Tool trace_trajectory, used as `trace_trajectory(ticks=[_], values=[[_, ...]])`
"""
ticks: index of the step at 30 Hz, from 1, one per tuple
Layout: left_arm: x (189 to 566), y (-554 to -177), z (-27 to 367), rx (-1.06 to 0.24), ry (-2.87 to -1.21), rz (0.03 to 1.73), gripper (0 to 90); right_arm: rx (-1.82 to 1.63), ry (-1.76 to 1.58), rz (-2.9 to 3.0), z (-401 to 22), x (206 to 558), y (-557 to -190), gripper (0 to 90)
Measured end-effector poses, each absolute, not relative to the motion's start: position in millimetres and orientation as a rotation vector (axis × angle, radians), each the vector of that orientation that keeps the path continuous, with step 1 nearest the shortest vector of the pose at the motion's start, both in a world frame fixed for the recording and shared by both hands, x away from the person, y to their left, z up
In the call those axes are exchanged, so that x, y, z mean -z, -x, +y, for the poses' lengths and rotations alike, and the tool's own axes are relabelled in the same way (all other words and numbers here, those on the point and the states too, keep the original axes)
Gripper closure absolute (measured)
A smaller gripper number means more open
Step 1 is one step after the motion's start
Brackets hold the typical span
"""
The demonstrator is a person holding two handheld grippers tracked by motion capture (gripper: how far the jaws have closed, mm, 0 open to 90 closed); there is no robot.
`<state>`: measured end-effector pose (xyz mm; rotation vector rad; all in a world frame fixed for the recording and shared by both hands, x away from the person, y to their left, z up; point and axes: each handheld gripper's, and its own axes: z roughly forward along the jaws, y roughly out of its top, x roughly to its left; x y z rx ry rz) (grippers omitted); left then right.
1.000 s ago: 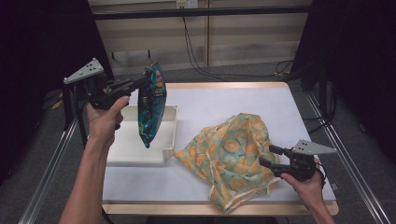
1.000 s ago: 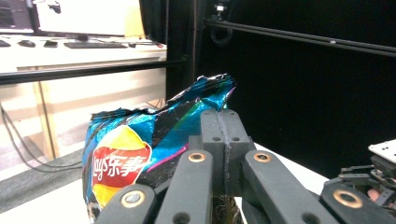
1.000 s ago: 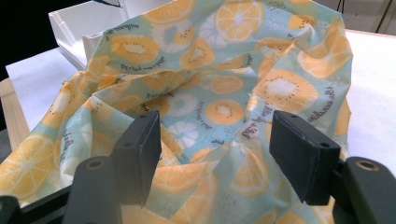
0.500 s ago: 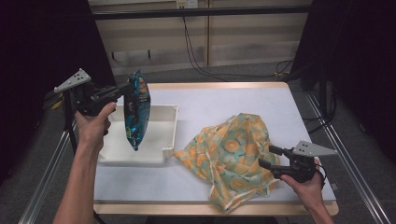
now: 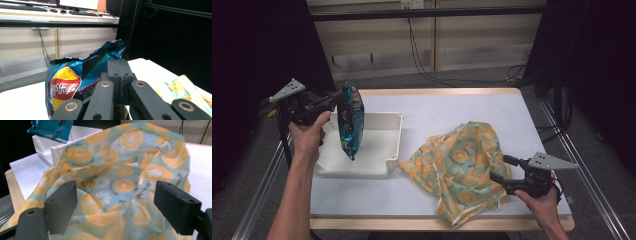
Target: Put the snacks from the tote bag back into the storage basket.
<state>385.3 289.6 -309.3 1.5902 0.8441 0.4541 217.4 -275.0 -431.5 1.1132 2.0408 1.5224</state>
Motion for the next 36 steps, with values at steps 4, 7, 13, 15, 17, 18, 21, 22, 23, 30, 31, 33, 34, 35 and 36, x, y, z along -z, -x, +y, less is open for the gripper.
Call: trace_trajectory(ticks=[4, 7, 13, 15, 17, 18, 21, 22, 23, 30, 31, 33, 34, 35, 36], values=[[320, -390, 291, -0.467, -1.588, 0.865, 90.0, -1.513, -1.112, 2.062, -271, 436, -215, 18.5], [328, -396, 291, -0.463, -1.585, 0.887, 90.0, -1.525, -1.098, 2.054, -271, 436, -216, 18.4], [337, -407, 279, -0.457, -1.577, 0.874, 90.0, -1.523, -1.082, 2.062, -271, 436, -216, 18.4], [340, -411, 273, -0.458, -1.582, 0.868, 90.0, -1.522, -1.091, 2.067, -270, 437, -216, 18.4], [342, -414, 267, -0.456, -1.587, 0.874, 90.0, -1.515, -1.091, 2.068, -270, 438, -216, 18.4], [343, -416, 263, -0.458, -1.576, 0.878, 90.0, -1.517, -1.093, 2.065, -270, 438, -216, 18.4], [346, -421, 254, -0.464, -1.578, 0.878, 90.0, -1.521, -1.090, 2.066, -270, 437, -217, 18.4], [348, -423, 250, -0.463, -1.566, 0.883, 90.0, -1.522, -1.089, 2.067, -270, 437, -217, 18.4], [348, -424, 247, -0.466, -1.574, 0.886, 90.0, -1.520, -1.089, 2.066, -270, 438, -217, 18.5], [359, -434, 229, -0.432, -1.571, 0.877, 90.0, -1.520, -1.091, 2.069, -272, 438, -217, 18.5], [361, -436, 226, -0.424, -1.576, 0.872, 90.0, -1.519, -1.092, 2.069, -272, 439, -217, 18.5], [363, -439, 220, -0.421, -1.589, 0.882, 90.0, -1.519, -1.093, 2.070, -273, 439, -218, 18.5], [364, -441, 217, -0.415, -1.597, 0.877, 90.0, -1.519, -1.093, 2.070, -273, 439, -218, 18.5], [366, -443, 214, -0.412, -1.604, 0.875, 89.9, -1.520, -1.093, 2.071, -273, 439, -218, 18.6], [369, -445, 212, -0.400, -1.610, 0.872, 89.8, -1.517, -1.095, 2.072, -273, 439, -218, 18.7]])
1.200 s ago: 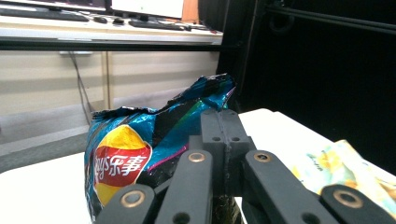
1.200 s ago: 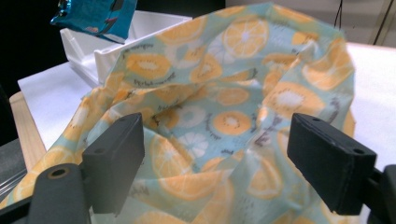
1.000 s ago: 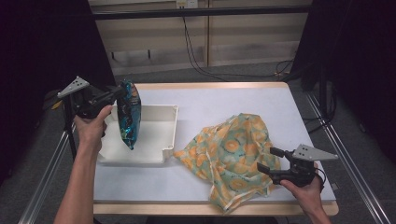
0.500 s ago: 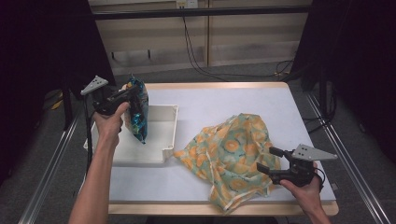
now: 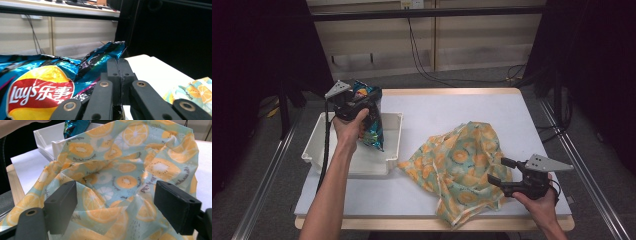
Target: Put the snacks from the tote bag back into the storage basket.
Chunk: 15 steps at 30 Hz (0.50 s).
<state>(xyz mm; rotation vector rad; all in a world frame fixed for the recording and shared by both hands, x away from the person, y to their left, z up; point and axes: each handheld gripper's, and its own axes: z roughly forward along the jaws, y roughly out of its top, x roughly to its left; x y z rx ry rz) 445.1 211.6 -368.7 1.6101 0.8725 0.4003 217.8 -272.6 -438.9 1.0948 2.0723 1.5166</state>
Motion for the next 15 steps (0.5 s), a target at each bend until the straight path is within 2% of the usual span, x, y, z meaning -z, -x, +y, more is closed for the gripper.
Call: trace_trajectory(ticks=[9, 15], values=[[379, -452, 194, -0.389, -1.665, 0.873, 88.9, -1.511, -1.105, 2.075, -275, 440, -218, 18.7], [386, -453, 186, -0.383, -1.730, 0.867, 84.1, -1.506, -1.099, 2.076, -274, 440, -218, 18.7]])
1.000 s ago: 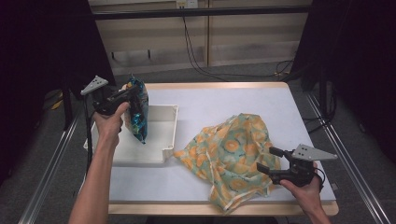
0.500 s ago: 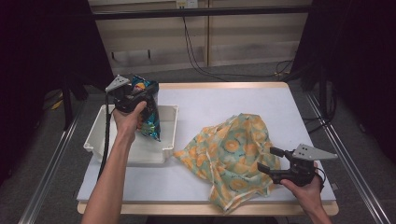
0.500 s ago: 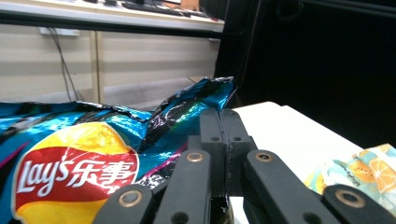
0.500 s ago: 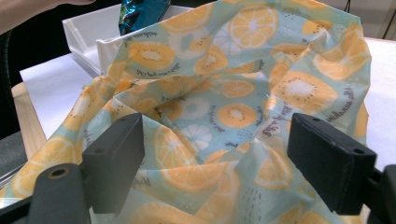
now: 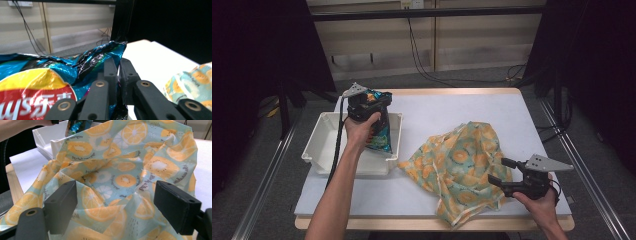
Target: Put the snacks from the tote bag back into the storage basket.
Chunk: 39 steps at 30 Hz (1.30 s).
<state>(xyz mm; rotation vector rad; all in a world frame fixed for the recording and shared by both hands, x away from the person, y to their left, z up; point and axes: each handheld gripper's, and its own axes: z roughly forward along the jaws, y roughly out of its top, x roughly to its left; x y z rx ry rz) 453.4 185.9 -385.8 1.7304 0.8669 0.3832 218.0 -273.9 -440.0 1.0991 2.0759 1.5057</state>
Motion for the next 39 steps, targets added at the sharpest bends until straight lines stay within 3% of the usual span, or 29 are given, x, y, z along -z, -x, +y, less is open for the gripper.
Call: trace_trajectory(ticks=[13, 17, 22, 24, 30, 35, 39], values=[[393, -458, 183, -0.345, -1.767, 0.872, 79.5, -1.504, -1.096, 2.080, -274, 441, -218, 18.7], [392, -456, 184, -0.325, -1.770, 0.862, 72.6, -1.504, -1.094, 2.083, -274, 441, -218, 18.7], [388, -452, 189, -0.310, -1.771, 0.866, 55.7, -1.502, -1.095, 2.084, -273, 441, -218, 18.7], [385, -448, 192, -0.318, -1.760, 0.879, 44.8, -1.502, -1.094, 2.084, -273, 441, -218, 18.7], [382, -429, 202, -0.370, -1.775, 0.897, 34.4, -1.497, -1.097, 2.081, -273, 440, -218, 18.7], [380, -413, 213, -0.366, -1.774, 0.857, 37.6, -1.492, -1.095, 2.084, -271, 440, -218, 18.7], [381, -399, 221, -0.354, -1.788, 0.813, 51.5, -1.494, -1.088, 2.088, -271, 440, -217, 18.7]])
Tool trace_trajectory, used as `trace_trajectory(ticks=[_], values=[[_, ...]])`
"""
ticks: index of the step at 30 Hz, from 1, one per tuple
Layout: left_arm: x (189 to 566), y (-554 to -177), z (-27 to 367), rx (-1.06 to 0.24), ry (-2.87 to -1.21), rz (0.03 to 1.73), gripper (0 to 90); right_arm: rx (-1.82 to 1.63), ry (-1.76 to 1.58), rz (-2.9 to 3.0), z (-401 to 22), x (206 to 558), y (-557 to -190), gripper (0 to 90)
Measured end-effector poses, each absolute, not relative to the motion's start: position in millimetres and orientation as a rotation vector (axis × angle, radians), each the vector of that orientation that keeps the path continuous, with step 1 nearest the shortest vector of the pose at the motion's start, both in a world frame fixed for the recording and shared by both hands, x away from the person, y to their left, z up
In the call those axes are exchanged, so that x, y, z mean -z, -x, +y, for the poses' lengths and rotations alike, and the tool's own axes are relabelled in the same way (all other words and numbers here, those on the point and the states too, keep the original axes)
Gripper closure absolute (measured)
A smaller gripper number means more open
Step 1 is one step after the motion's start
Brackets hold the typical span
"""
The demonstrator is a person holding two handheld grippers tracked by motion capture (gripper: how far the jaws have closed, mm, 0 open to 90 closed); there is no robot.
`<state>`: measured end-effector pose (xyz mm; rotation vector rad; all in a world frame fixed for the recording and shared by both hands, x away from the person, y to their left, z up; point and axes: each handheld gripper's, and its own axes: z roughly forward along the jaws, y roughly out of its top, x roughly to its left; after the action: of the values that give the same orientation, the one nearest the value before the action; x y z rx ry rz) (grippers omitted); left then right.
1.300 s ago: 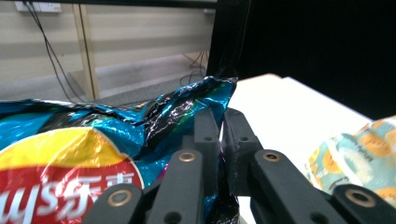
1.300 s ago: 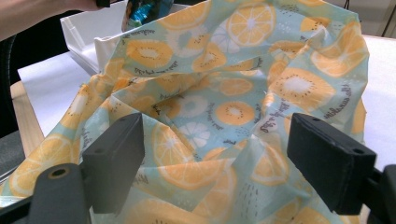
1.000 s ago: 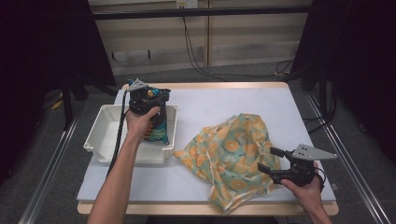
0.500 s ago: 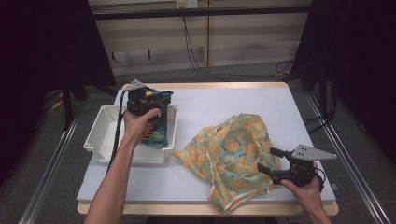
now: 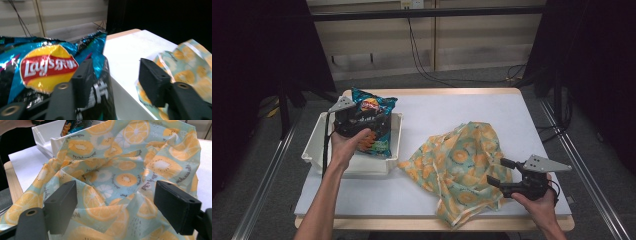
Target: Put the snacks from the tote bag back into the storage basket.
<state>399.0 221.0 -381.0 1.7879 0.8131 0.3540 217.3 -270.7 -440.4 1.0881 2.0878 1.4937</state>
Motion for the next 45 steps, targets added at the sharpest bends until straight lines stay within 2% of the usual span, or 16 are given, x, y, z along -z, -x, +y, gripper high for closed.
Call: trace_trajectory(ticks=[2, 8, 9, 24, 36, 45], values=[[384, -392, 228, -0.349, -1.793, 0.800, 63.5, -1.493, -1.089, 2.088, -271, 441, -217, 18.6], [397, -379, 248, -0.347, -1.814, 0.813, 88.1, -1.491, -1.088, 2.088, -270, 441, -217, 18.6], [399, -376, 250, -0.356, -1.814, 0.820, 90.0, -1.490, -1.089, 2.089, -270, 441, -217, 18.6], [424, -354, 265, -0.293, -1.904, 0.810, 90.0, -1.482, -1.097, 2.090, -271, 442, -216, 18.6], [448, -363, 264, -0.236, -2.030, 0.819, 90.0, -1.468, -1.098, 2.104, -270, 445, -217, 18.5], [460, -373, 256, -0.242, -2.104, 0.857, 90.0, -1.466, -1.097, 2.104, -270, 446, -218, 18.4]])
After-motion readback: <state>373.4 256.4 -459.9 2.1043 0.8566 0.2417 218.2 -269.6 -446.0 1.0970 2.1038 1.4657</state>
